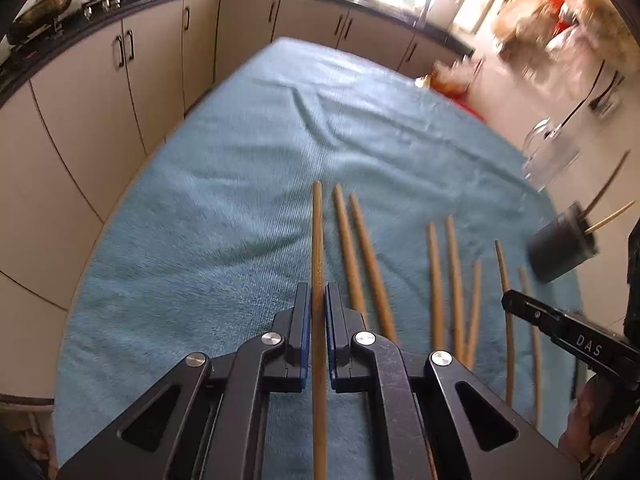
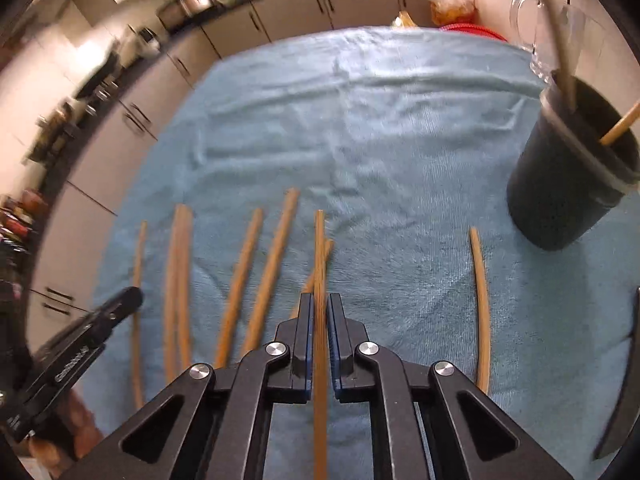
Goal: Organize utensils
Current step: 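Close the left tool on another chopstick while the right tool grasps one too, then raise the left tool's chopstick upright over the holder while the right tool carries its own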
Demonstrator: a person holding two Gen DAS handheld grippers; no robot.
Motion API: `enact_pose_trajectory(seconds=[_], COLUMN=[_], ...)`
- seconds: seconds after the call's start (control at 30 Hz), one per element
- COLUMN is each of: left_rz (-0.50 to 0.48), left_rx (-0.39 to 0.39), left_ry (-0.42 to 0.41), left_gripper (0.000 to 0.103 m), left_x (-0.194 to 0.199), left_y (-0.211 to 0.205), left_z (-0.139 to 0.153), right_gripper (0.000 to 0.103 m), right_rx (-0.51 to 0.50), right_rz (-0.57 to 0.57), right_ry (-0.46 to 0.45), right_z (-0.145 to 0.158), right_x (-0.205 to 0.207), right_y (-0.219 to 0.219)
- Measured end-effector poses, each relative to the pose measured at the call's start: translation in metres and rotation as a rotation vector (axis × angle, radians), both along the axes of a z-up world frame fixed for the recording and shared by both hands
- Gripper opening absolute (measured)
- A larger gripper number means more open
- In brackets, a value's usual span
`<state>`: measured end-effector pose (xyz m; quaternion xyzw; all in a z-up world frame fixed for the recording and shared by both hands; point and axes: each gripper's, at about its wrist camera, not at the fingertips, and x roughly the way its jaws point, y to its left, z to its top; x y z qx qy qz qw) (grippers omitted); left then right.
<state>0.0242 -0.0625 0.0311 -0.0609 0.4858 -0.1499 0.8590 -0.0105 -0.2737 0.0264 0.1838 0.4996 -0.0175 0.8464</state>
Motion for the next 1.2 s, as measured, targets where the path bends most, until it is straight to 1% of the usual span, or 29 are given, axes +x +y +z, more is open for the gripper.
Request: enact_pose_trajectory(seconds=[0.13, 0.27, 0.37, 0.57, 0.77, 0.83, 1.2], left_rz=[0.008, 0.003, -0.003, -0.030, -0.033, -0.037, -0.054], left_rx=[-0.042, -0.058, -0.066, -0.079, -0.084, -0.085, -0.090], left_ry=[-0.076, -0.150, -0.208, -0.265, -0.280, -0.289, -0.308], left_gripper=[0.007, 0.007, 0.007, 0.007, 0.007, 0.007, 0.007], left_x=[-0.021, -0.043, -0.061, -0.082, -0.093, -0.096, -0.103], left_y=[0.006, 0.005, 0.003, -0.001, -0.003, -0.004, -0.012], left_z=[0.033, 0.062, 0.083, 0.108, 0.115, 0.118, 0.126], right_gripper=[0.007, 0.007, 0.007, 0.007, 0.007, 0.007, 0.007], right_rx=[0.013, 0.018, 0.028, -0.015, -0.042, -0.036, -0.026], right_rz=[0.013, 0.019, 0.026, 0.021, 0.017, 0.015, -0.010], right_ry=[-0.110, -0.226, -0.290, -0.408, -0.464, -0.479, -0.502], right_z=[0.027, 0.056, 0.071, 0.093, 0.108, 0.112, 0.117], right_x=[-0.022, -0.053, -0.069, -0.104, -0.121, -0.126, -0.138], right_y=[-0.001, -0.001, 0.002, 0.008, 0.006, 0.004, -0.003])
